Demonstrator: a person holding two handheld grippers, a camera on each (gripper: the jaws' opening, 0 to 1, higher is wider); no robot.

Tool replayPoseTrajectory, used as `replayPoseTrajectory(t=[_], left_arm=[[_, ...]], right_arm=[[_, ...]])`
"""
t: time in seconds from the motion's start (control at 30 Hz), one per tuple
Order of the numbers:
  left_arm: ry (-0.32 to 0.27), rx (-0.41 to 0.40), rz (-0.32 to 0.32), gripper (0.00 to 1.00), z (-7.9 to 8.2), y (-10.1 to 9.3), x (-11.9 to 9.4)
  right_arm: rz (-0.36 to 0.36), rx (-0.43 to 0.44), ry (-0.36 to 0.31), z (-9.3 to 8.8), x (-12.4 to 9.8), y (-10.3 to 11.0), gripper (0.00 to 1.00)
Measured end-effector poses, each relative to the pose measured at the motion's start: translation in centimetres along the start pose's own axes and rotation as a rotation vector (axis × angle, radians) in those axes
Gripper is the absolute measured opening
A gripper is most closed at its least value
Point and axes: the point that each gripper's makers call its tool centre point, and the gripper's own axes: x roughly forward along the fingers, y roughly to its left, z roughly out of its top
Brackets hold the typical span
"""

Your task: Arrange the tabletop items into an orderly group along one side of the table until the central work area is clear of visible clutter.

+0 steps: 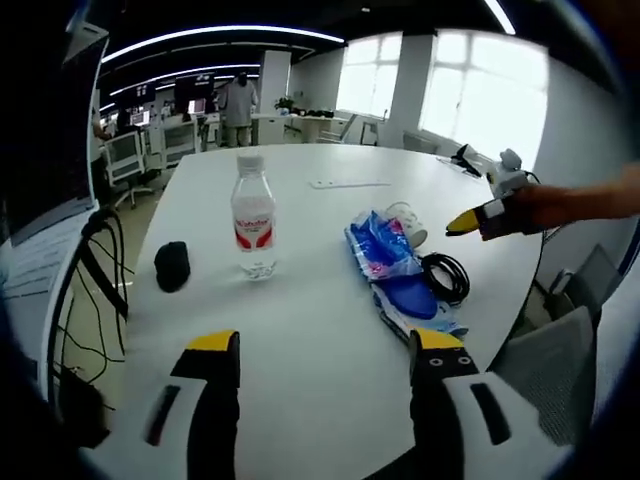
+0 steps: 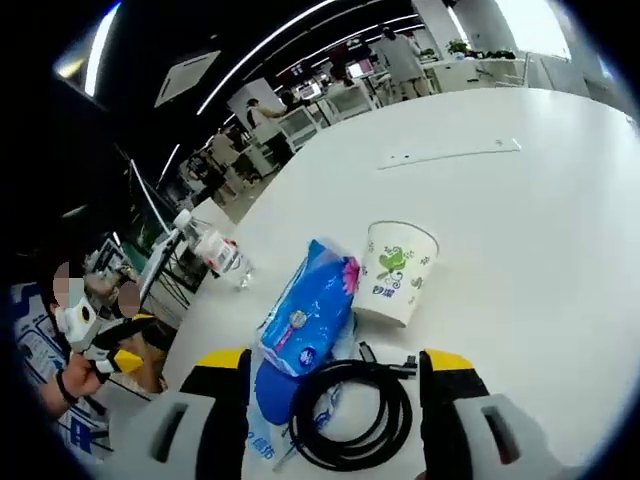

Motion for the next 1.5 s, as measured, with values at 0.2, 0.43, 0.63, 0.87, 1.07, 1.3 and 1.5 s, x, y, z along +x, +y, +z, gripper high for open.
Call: replayPoseTrajectory(t=[0.2, 0.43, 0.63, 0.87, 1.07, 1.3, 1.5], left_arm=[[-0.008, 0.002, -0.011, 0.71, 0.7, -0.4, -0.2], [-0.013, -0.003, -0.026, 0.73, 1.0, -0.8, -0.5], [0.002, 0.048, -0.013, 0.73, 1.1, -1.0, -0.9], [-0.003, 0.039, -0.019, 0.75, 1.3, -0.7, -1.1], [0.007, 0.029, -0.022, 0.77, 1.4, -1.0, -0.8], [-0.004, 0.022, -0.020, 0.77, 2.0, -0.9, -0.4], [-0.008, 0.024, -0.028, 0.77, 2.6, -1.2, -0.5]], right_arm=[[-0.072, 0.107, -0.030, 1.0, 0.2, -0.8, 0.69], [-0.080, 0.156, -0.026, 1.5, 1.5, -0.7, 0.63], [-0.099, 0.191, -0.024, 2.3, 2.9, -1.7, 0.57], [-0.105, 0.184, 0.002, 2.6, 3.9, -2.2, 0.53], [-0.123, 0.161, 0.033, 2.2, 4.6, -3.1, 0.47], [-0.126, 0.198, 0.016, 2.0, 4.7, -3.6, 0.38], [-0.156, 0.210, -0.015, 2.4, 4.2, -4.6, 0.38]])
